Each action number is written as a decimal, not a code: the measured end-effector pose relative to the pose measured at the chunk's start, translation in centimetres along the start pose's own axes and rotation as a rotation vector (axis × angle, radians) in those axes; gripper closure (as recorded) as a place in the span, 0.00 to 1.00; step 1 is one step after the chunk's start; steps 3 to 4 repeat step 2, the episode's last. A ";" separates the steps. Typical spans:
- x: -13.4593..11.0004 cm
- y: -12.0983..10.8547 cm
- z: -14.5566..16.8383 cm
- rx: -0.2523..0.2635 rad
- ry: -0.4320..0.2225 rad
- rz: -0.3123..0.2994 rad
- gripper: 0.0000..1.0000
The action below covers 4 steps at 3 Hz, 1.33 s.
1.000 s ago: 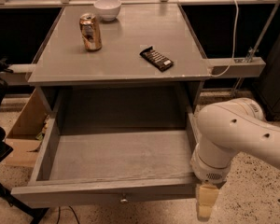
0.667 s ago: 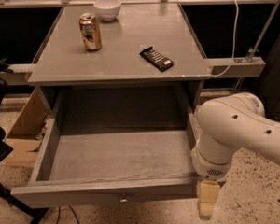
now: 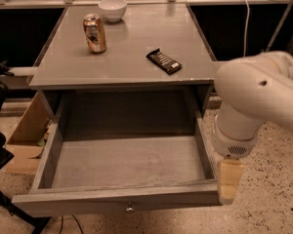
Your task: Open top drawer
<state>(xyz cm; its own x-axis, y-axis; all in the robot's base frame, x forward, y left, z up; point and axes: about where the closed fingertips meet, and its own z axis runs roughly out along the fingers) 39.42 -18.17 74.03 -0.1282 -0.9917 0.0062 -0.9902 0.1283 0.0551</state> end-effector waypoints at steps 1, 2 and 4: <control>0.6 -0.8 -6.3 0.083 0.043 0.014 0.00; 2.0 -1.3 -11.9 0.168 0.056 0.053 0.00; 2.0 -1.3 -11.9 0.168 0.056 0.053 0.00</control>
Offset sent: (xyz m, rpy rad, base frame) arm 0.0277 -0.0443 0.1936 -0.1091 -0.2666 -0.1088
